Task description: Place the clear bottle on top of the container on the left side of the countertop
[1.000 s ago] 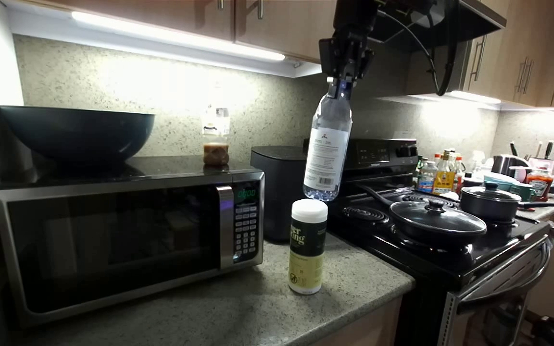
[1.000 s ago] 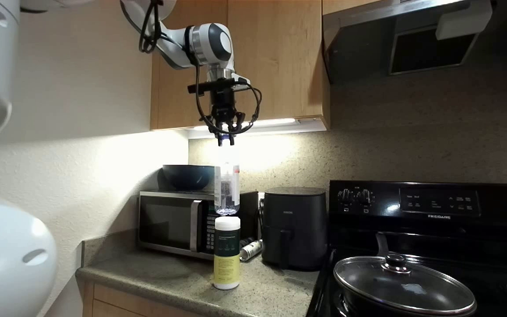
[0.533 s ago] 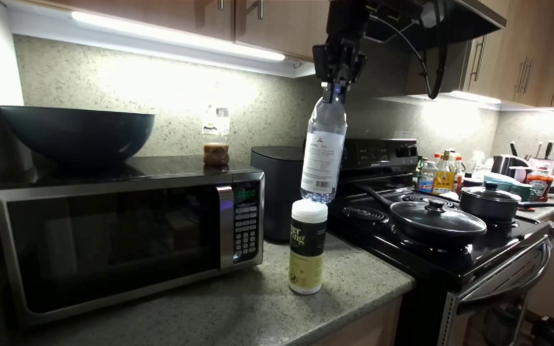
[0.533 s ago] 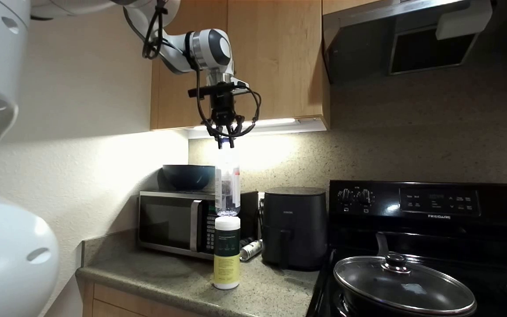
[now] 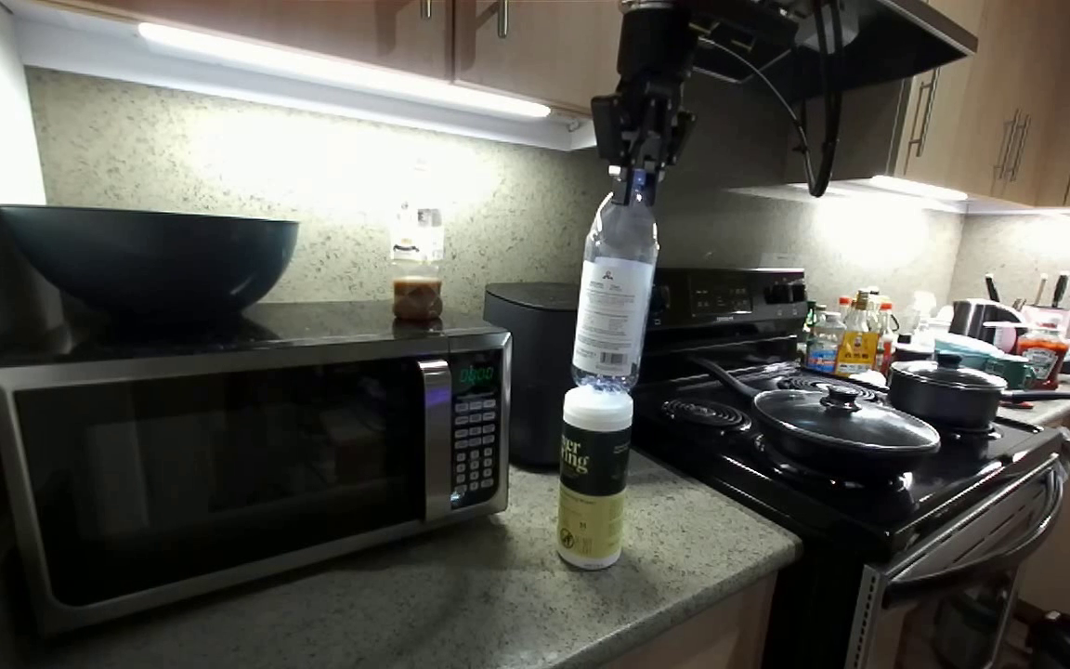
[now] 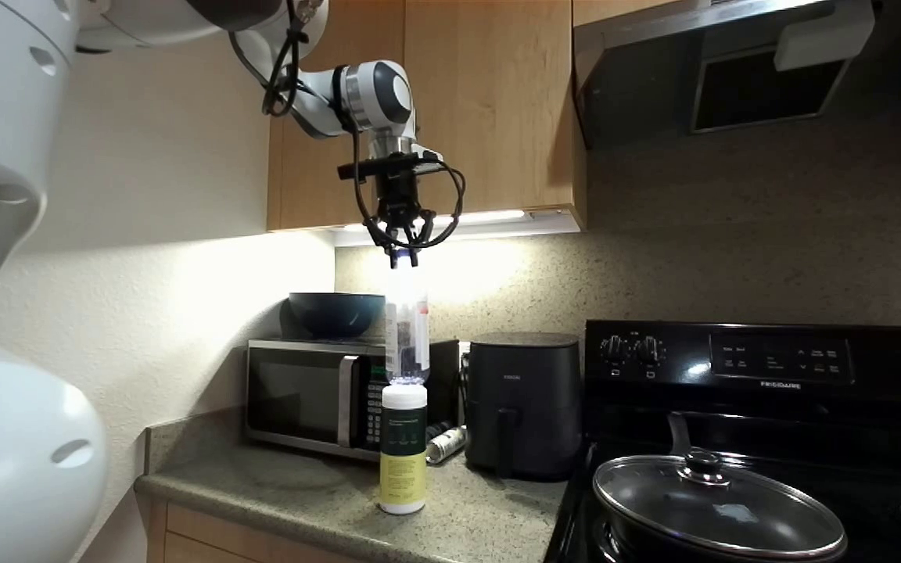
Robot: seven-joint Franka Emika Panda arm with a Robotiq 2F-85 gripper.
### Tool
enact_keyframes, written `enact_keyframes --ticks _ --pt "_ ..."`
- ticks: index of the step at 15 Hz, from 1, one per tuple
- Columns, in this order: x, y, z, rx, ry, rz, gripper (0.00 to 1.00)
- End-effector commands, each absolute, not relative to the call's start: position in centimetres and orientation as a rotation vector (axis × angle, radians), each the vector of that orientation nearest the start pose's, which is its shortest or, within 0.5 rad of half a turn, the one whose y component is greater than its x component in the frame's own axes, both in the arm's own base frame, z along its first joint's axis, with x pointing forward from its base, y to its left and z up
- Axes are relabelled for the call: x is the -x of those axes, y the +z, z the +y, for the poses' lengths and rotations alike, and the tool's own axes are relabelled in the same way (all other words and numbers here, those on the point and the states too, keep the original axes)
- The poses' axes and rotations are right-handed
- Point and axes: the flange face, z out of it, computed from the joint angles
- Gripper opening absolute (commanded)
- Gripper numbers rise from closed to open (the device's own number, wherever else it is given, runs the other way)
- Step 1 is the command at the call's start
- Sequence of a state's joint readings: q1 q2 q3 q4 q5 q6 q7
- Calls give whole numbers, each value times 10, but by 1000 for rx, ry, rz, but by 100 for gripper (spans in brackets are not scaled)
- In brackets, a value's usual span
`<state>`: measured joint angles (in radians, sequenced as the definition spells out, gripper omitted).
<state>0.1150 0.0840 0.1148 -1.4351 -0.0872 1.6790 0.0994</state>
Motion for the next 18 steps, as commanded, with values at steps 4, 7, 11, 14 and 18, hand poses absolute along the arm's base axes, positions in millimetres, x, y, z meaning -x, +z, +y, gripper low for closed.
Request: enact_keyframes --ticks 4,7,11,14,18 --pt "-583 653 131 3187 -264 -233 13" --pt "-582 652 134 3189 -262 -241 13" --pt "-580 651 137 3191 -261 -242 13" --pt "-578 651 137 3202 -269 -252 64" --pt "-578 651 135 3215 -272 -245 88"
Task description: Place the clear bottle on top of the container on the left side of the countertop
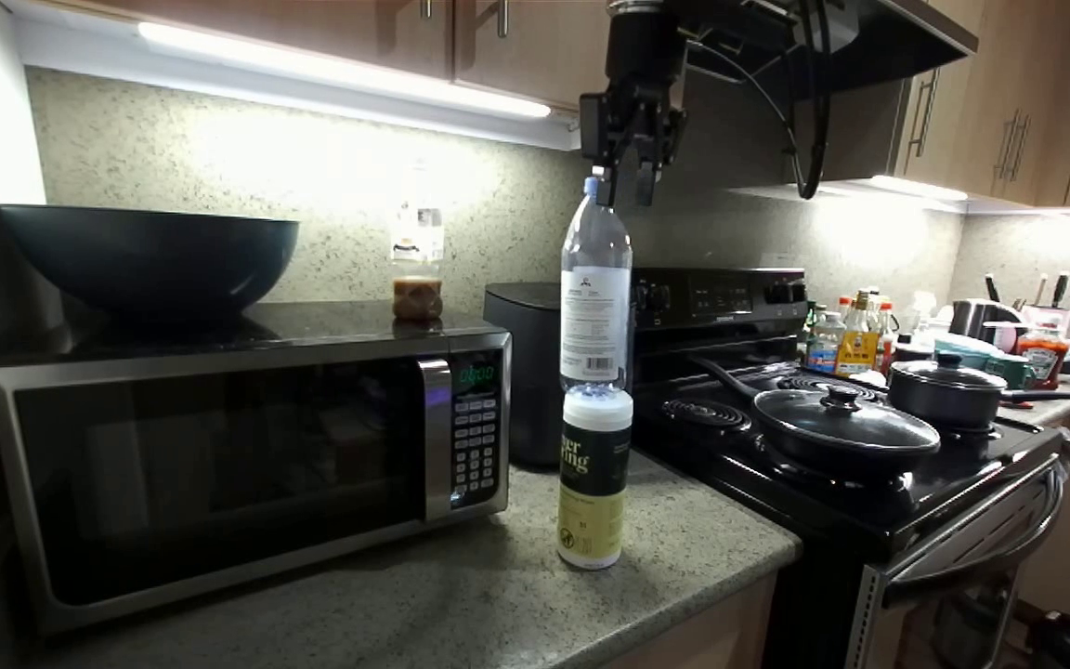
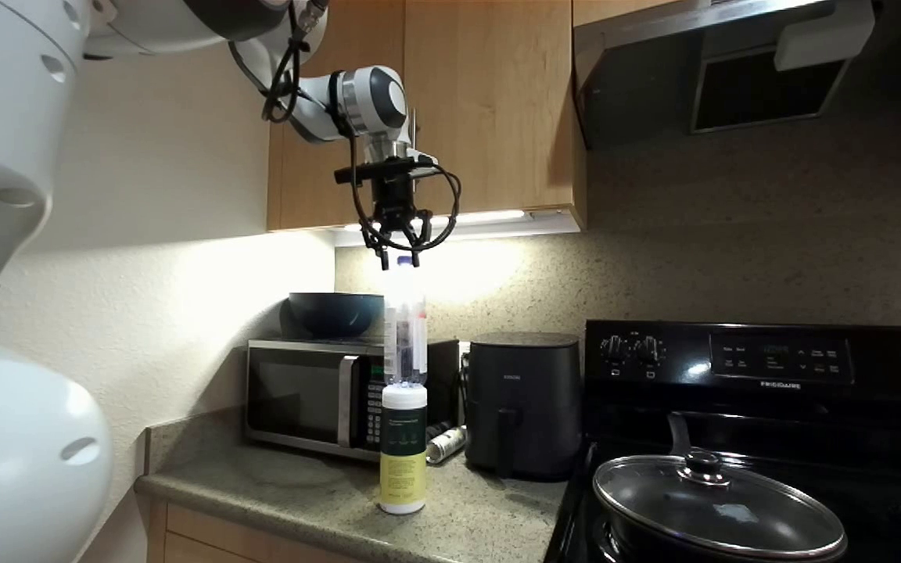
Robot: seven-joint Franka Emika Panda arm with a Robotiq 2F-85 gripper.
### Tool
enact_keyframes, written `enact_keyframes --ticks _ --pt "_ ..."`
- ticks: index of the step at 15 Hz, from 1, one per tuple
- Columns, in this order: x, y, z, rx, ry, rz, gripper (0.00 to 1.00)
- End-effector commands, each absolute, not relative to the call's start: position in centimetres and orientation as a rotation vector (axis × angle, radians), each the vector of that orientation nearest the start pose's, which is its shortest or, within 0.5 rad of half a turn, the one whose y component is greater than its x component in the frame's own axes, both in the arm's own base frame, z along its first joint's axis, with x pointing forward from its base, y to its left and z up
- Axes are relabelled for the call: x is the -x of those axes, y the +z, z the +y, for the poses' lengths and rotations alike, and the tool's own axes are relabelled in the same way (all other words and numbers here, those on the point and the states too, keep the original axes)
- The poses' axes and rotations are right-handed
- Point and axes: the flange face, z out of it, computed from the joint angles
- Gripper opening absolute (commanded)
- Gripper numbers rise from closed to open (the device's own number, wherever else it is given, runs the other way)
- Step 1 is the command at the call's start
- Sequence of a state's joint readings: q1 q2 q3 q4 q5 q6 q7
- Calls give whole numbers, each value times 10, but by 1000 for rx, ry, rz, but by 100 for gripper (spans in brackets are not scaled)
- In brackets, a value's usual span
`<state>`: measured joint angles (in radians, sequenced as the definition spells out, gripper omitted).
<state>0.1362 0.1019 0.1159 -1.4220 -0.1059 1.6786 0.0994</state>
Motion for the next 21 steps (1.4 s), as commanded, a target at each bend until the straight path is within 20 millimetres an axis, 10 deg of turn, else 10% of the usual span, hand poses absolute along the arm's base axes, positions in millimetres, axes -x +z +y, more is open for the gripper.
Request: enact_keyframes --ticks 1,12,21 --pt "-578 651 135 3216 -273 -246 94" --pt "-576 657 133 3224 -303 -247 100" --pt "-525 742 128 3192 -680 -234 100"
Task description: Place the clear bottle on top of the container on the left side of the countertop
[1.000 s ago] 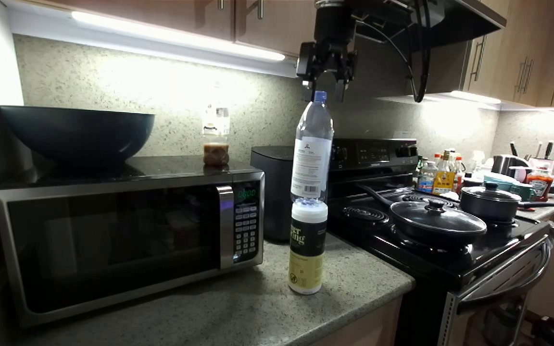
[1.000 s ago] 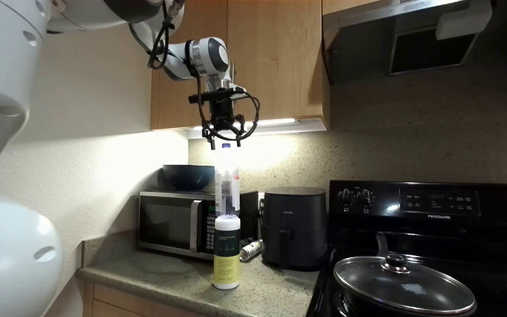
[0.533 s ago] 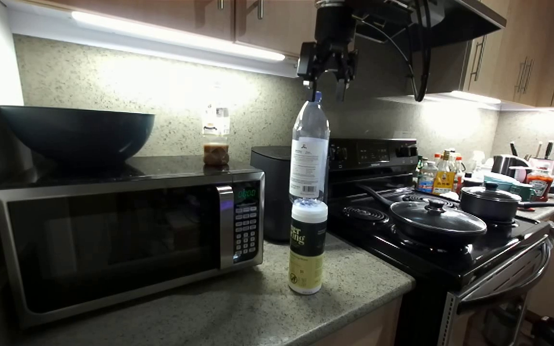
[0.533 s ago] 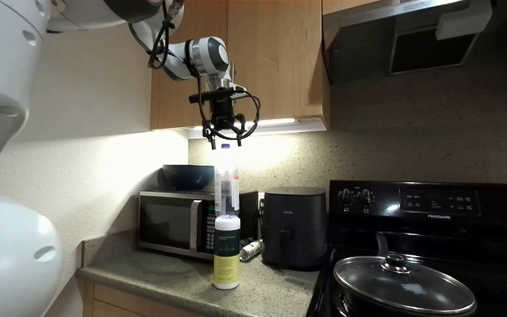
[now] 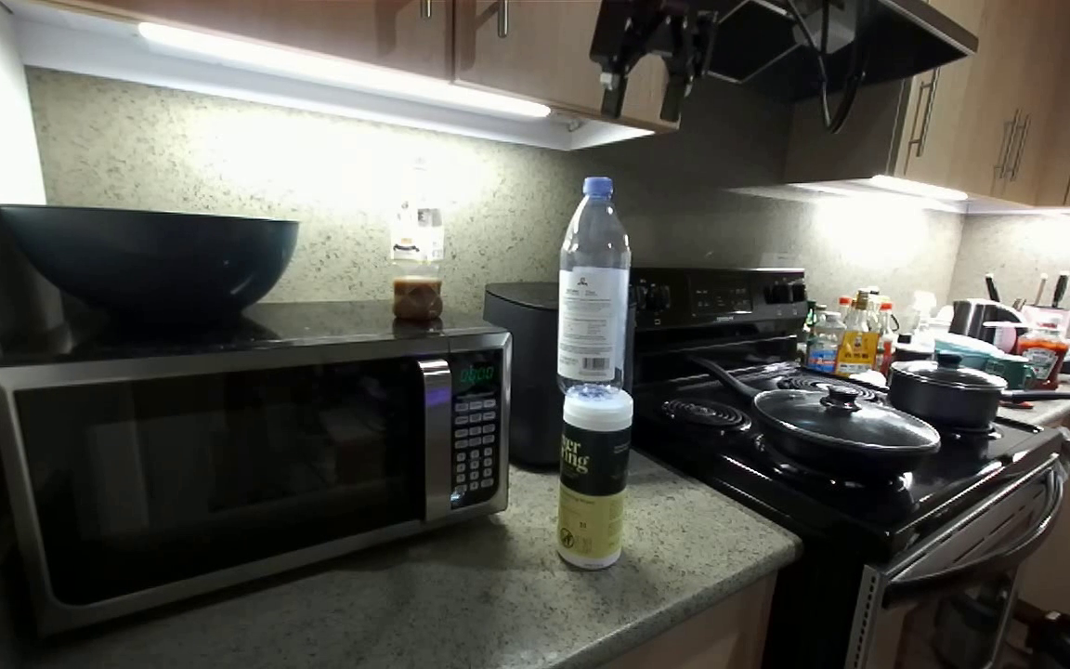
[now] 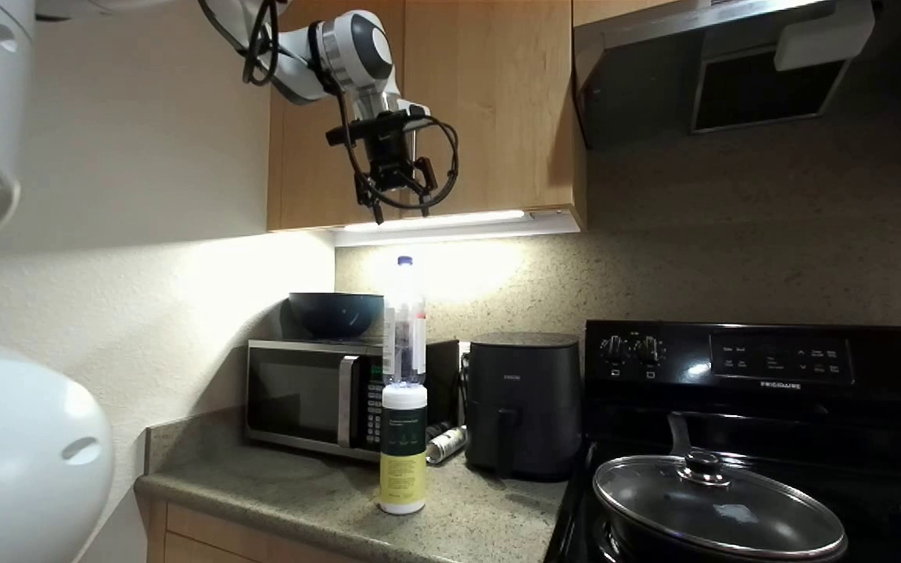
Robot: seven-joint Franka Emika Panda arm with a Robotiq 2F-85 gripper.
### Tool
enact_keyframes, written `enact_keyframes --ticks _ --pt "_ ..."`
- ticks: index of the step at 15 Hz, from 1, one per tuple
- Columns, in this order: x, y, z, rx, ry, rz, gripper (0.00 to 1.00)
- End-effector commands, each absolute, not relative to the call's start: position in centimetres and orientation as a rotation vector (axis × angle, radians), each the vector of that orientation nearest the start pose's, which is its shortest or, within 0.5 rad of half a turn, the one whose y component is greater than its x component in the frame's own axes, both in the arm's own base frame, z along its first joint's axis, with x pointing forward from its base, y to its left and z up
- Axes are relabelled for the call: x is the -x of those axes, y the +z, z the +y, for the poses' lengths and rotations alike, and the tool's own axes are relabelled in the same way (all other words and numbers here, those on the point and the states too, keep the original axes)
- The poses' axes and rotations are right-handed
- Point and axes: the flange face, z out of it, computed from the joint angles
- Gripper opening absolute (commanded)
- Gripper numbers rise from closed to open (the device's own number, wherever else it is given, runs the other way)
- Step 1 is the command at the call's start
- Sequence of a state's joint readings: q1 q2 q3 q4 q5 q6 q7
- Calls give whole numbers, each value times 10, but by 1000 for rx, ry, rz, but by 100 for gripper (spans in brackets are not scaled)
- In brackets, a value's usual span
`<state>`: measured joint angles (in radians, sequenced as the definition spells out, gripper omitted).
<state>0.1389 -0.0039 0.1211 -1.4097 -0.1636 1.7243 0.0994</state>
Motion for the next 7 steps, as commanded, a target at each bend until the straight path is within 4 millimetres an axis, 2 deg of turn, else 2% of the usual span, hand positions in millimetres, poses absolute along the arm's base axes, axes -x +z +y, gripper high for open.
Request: enact_keyframes --ticks 1,6,7 --pt "-517 752 126 3182 -729 -221 100" --pt "-483 791 118 3164 -1009 -162 100" --pt "-500 791 121 3158 -918 -205 100"
